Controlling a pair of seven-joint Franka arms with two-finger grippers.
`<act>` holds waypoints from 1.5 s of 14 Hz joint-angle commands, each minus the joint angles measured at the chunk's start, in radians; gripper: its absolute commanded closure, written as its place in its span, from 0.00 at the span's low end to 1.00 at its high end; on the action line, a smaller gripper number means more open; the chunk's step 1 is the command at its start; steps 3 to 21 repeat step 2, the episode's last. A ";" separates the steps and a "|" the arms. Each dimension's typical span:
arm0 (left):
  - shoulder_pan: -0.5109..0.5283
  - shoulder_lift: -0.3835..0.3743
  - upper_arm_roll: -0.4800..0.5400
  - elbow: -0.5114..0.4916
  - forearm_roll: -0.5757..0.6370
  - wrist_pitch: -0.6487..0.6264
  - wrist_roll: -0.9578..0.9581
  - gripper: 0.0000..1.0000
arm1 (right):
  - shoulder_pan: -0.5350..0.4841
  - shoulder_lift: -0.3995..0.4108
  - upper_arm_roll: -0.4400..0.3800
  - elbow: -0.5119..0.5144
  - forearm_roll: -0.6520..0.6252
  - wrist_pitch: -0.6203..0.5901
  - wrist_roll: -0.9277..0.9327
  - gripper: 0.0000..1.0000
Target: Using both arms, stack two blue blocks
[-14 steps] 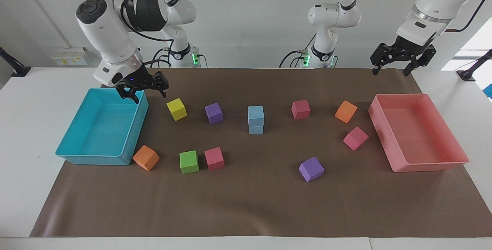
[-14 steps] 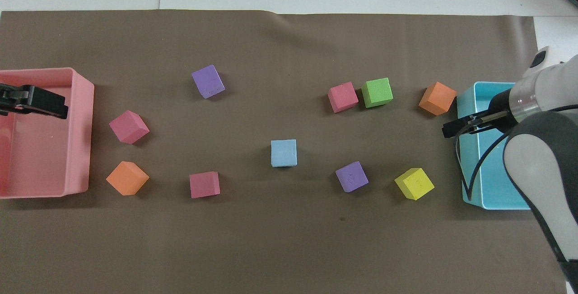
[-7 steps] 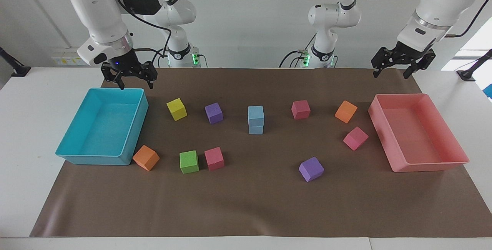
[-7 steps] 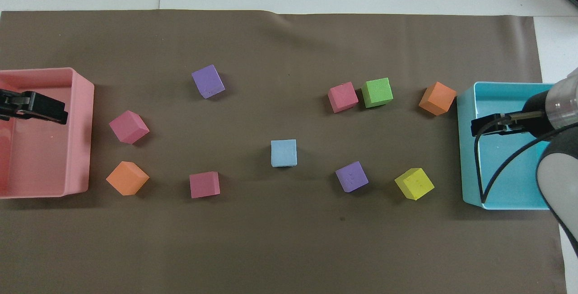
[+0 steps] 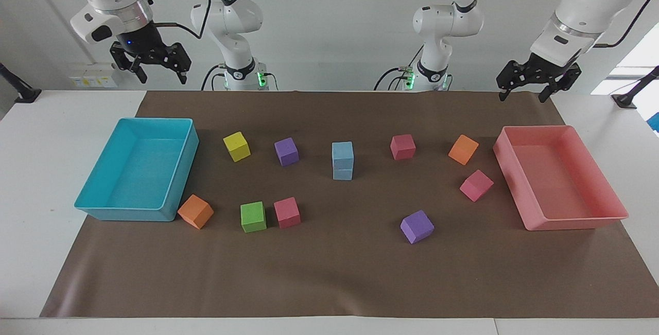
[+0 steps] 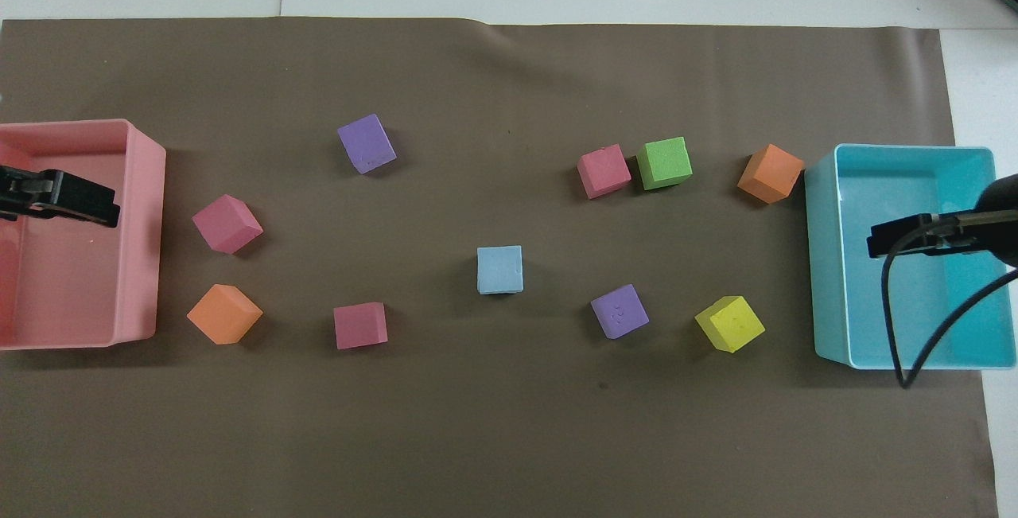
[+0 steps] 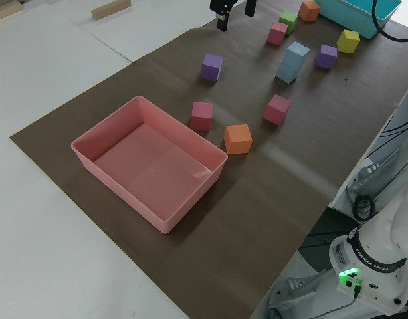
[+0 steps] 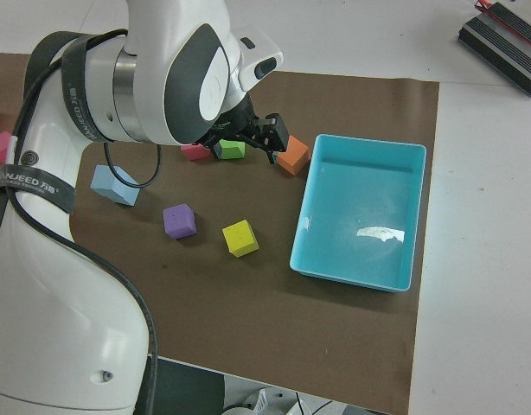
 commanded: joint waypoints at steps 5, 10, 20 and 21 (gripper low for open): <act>0.023 -0.032 -0.010 -0.042 -0.014 0.029 0.013 0.00 | -0.013 0.000 0.003 0.025 -0.005 -0.003 0.019 0.00; 0.023 -0.032 -0.010 -0.042 -0.014 0.029 0.013 0.00 | -0.013 0.000 0.003 0.025 -0.005 -0.003 0.019 0.00; 0.023 -0.032 -0.010 -0.042 -0.014 0.029 0.013 0.00 | -0.013 0.000 0.003 0.025 -0.005 -0.003 0.019 0.00; 0.023 -0.032 -0.010 -0.042 -0.014 0.029 0.013 0.00 | -0.013 0.000 0.003 0.025 -0.005 -0.003 0.019 0.00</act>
